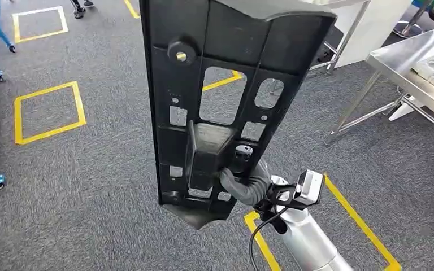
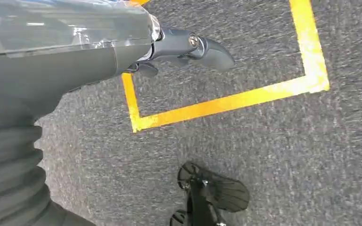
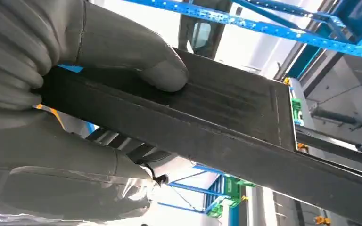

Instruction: Take the parts from the cabinet and place them on the table.

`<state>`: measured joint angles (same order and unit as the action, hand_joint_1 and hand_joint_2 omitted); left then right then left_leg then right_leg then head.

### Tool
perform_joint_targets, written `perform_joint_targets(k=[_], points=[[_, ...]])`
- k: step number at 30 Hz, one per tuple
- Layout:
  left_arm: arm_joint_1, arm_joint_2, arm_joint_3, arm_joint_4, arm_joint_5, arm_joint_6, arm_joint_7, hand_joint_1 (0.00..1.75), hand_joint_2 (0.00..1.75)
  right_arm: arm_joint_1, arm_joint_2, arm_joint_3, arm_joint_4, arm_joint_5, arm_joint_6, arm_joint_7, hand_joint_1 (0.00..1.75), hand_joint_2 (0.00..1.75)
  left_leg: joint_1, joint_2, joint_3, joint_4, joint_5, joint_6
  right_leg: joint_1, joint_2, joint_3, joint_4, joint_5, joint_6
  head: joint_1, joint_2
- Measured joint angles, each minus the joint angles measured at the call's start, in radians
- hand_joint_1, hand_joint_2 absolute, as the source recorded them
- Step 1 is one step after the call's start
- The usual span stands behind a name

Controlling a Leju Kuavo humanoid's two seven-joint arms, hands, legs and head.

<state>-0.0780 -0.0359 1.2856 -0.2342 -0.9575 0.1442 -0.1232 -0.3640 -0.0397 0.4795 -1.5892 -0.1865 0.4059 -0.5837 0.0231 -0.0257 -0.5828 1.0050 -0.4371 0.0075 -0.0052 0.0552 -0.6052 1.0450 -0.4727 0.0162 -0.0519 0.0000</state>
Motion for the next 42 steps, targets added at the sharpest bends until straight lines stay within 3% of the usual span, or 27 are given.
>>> perform_joint_targets(k=[1,3,5,6,8,9,10,13,14,16,17,19,20,21,23,24,25,29,31,32,34,35,36,37,39,40,42], points=[[0.002,0.000,0.000,0.000,-0.001,0.000,-0.002,0.00,1.75,-0.001,0.000,0.000,0.000,0.000,-0.001,-0.002,1.75,1.75,-0.002,0.011,0.000,0.000,-0.001,0.005,0.000,-0.029,-0.031,0.061,-0.037,0.004,0.000,0.000],[0.009,0.000,0.000,0.000,-0.003,-0.001,-0.005,0.00,1.75,0.005,-0.003,0.000,0.000,-0.002,-0.005,-0.007,1.75,1.75,-0.005,0.036,0.000,0.000,-0.003,0.008,-0.003,-0.045,-0.115,0.223,-0.108,0.010,0.000,0.000],[0.009,0.000,0.000,0.000,-0.003,-0.003,-0.006,0.00,1.75,0.017,-0.013,0.000,-0.001,-0.004,-0.008,-0.010,1.75,1.75,-0.006,0.057,0.000,0.000,-0.006,0.009,-0.006,-0.046,-0.145,0.277,-0.106,0.012,0.000,0.000],[0.008,0.000,0.000,0.000,-0.002,-0.003,-0.005,0.00,1.75,0.023,-0.018,0.000,-0.005,-0.005,-0.009,-0.010,1.75,1.75,-0.007,0.067,0.002,0.001,-0.008,0.008,-0.007,-0.050,-0.125,0.233,-0.074,0.011,0.000,0.000],[0.008,0.000,0.000,0.000,0.001,-0.003,0.000,0.00,1.75,0.033,-0.020,0.000,-0.016,-0.005,-0.009,-0.010,1.75,1.75,-0.007,0.086,0.009,0.000,-0.012,0.003,-0.004,-0.075,-0.030,0.053,0.009,0.003,0.000,0.000],[0.008,-0.001,0.001,0.000,0.002,-0.002,0.002,0.00,1.75,0.034,-0.020,0.001,-0.021,-0.005,-0.008,-0.010,1.75,1.75,-0.008,0.095,0.014,0.000,-0.015,-0.001,0.005,-0.127,0.015,-0.031,0.024,-0.007,0.000,0.000],[0.008,-0.002,0.002,0.000,0.003,-0.002,0.004,0.00,1.75,0.034,-0.021,0.002,-0.023,-0.005,-0.008,-0.011,1.75,1.75,-0.014,0.103,0.015,0.002,-0.019,-0.008,0.011,-0.126,0.015,-0.036,0.022,-0.010,0.000,0.000],[0.005,-0.002,0.003,0.000,0.008,0.000,0.006,0.00,1.75,0.038,-0.023,0.004,-0.029,-0.005,-0.008,-0.012,1.75,1.75,-0.010,0.130,0.026,-0.006,-0.021,-0.023,0.016,-0.090,0.011,-0.036,0.022,-0.022,0.000,0.000],[0.002,-0.002,0.003,0.000,0.009,0.001,0.006,0.00,1.75,0.037,-0.023,0.005,-0.030,-0.005,-0.008,-0.012,1.75,1.75,-0.015,0.140,0.031,-0.006,-0.025,-0.031,0.008,-0.077,0.019,-0.048,0.029,-0.032,0.000,0.000],[0.003,-0.004,0.005,0.000,0.010,0.003,0.006,0.00,1.75,0.035,-0.023,0.006,-0.029,-0.007,-0.003,-0.013,1.75,1.75,-0.005,0.064,0.001,0.073,-0.079,-0.034,0.001,-0.063,0.026,-0.057,0.035,-0.044,0.000,0.000],[0.005,-0.004,0.007,0.000,0.010,0.006,0.007,0.00,1.75,0.036,-0.022,0.007,-0.029,-0.009,-0.002,-0.013,1.75,1.75,-0.005,0.046,-0.035,0.151,-0.119,-0.035,0.001,-0.053,0.026,-0.057,0.035,-0.045,0.000,0.000],[0.011,-0.003,0.008,0.000,0.011,0.008,0.009,0.00,1.75,0.039,-0.024,0.007,-0.024,-0.013,0.002,-0.013,1.75,1.75,-0.005,0.034,-0.112,0.302,-0.174,-0.041,0.002,-0.030,0.025,-0.054,0.035,-0.046,0.000,0.000],[0.013,-0.004,0.008,0.000,0.012,0.009,0.011,0.00,1.75,0.042,-0.024,0.007,-0.021,-0.015,0.003,-0.014,1.75,1.75,-0.005,0.034,-0.126,0.322,-0.166,-0.042,0.002,-0.016,0.025,-0.053,0.035,-0.046,0.000,0.000],[0.014,-0.004,0.008,0.000,0.012,0.009,0.014,0.00,1.75,0.044,-0.024,0.008,-0.019,-0.016,0.005,-0.014,1.75,1.75,-0.004,0.033,-0.114,0.287,-0.134,-0.041,0.002,-0.003,0.026,-0.050,0.033,-0.044,0.000,0.000],[0.013,-0.004,0.008,0.000,0.013,0.011,0.018,0.00,1.75,0.045,-0.024,0.008,-0.018,-0.017,0.007,-0.015,1.75,1.75,0.000,0.021,-0.039,0.115,-0.037,-0.039,0.000,0.022,0.028,-0.043,0.028,-0.037,0.000,0.000],[0.013,-0.005,0.009,0.000,0.013,0.013,0.018,0.00,1.75,0.045,-0.024,0.008,-0.018,-0.017,0.007,-0.015,1.75,1.75,0.004,-0.013,-0.002,0.031,-0.003,-0.038,-0.001,0.031,0.026,-0.038,0.024,-0.033,0.000,0.000],[0.012,-0.005,0.010,0.000,0.016,0.015,0.018,0.00,1.75,0.045,-0.024,0.008,-0.018,-0.018,0.008,-0.015,1.75,1.75,0.004,-0.050,0.005,0.009,-0.021,-0.038,0.004,0.039,0.019,-0.030,0.022,-0.027,0.000,0.000],[0.007,-0.006,0.015,0.000,0.019,0.018,0.018,0.00,1.75,0.052,-0.026,0.009,-0.019,-0.020,0.009,-0.016,1.75,1.75,0.003,-0.012,0.008,0.002,-0.011,-0.012,-0.001,0.070,0.010,-0.037,0.029,0.000,0.000,0.000],[0.004,-0.010,0.016,0.000,0.019,0.018,0.017,0.00,1.75,0.053,-0.028,0.009,-0.019,-0.022,0.010,-0.018,1.75,1.75,0.002,0.010,0.012,-0.005,-0.008,0.003,0.001,-0.014,-0.011,0.015,-0.008,0.004,0.000,0.000],[0.006,-0.010,0.019,0.000,0.019,0.018,0.018,0.00,1.75,0.053,-0.027,0.010,-0.019,-0.023,0.010,-0.019,1.75,1.75,0.000,0.021,0.012,-0.005,-0.009,0.006,0.001,-0.034,-0.048,0.088,-0.048,0.007,0.000,0.000],[0.010,-0.010,0.024,0.000,0.019,0.019,0.018,0.00,1.75,0.059,-0.028,0.011,-0.018,-0.024,0.010,-0.022,1.75,1.75,-0.003,0.046,0.011,-0.005,-0.012,0.009,-0.003,-0.045,-0.132,0.247,-0.111,0.014,0.000,0.000],[0.010,-0.010,0.024,0.000,0.019,0.019,0.018,0.00,1.75,0.062,-0.029,0.012,-0.018,-0.024,0.011,-0.023,1.75,1.75,-0.004,0.058,0.011,-0.005,-0.012,0.008,-0.005,-0.046,-0.152,0.283,-0.113,0.015,0.000,0.000],[0.010,-0.010,0.025,0.000,0.020,0.019,0.018,0.00,1.75,0.065,-0.030,0.012,-0.018,-0.025,0.015,-0.024,1.75,1.75,-0.004,0.068,0.012,-0.004,-0.014,0.008,-0.007,-0.048,-0.147,0.268,-0.091,0.017,0.000,0.000],[0.008,-0.011,0.026,0.000,0.020,0.019,0.018,0.00,1.75,0.067,-0.030,0.013,-0.018,-0.026,0.019,-0.026,1.75,1.75,-0.004,0.078,0.015,-0.004,-0.016,0.005,-0.008,-0.052,-0.117,0.208,-0.051,0.016,0.000,0.000],[0.005,-0.014,0.026,0.000,0.021,0.019,0.021,0.00,1.75,0.067,-0.031,0.013,-0.024,-0.027,0.025,-0.026,1.75,1.75,-0.004,0.096,0.023,-0.002,-0.023,0.000,-0.007,-0.089,-0.012,0.015,0.033,0.009,0.000,0.000],[0.005,-0.014,0.026,0.000,0.022,0.020,0.021,0.00,1.75,0.066,-0.031,0.013,-0.030,-0.027,0.026,-0.026,1.75,1.75,-0.010,0.104,0.026,-0.001,-0.027,-0.007,0.003,-0.134,0.011,-0.034,0.021,0.000,0.000,0.000],[0.004,-0.015,0.028,0.000,0.022,0.022,0.020,0.00,1.75,0.066,-0.031,0.013,-0.040,-0.028,0.027,-0.026,1.75,1.75,-0.010,0.119,0.030,-0.001,-0.030,-0.019,0.009,-0.108,0.008,-0.031,0.025,-0.011,0.000,0.000]])
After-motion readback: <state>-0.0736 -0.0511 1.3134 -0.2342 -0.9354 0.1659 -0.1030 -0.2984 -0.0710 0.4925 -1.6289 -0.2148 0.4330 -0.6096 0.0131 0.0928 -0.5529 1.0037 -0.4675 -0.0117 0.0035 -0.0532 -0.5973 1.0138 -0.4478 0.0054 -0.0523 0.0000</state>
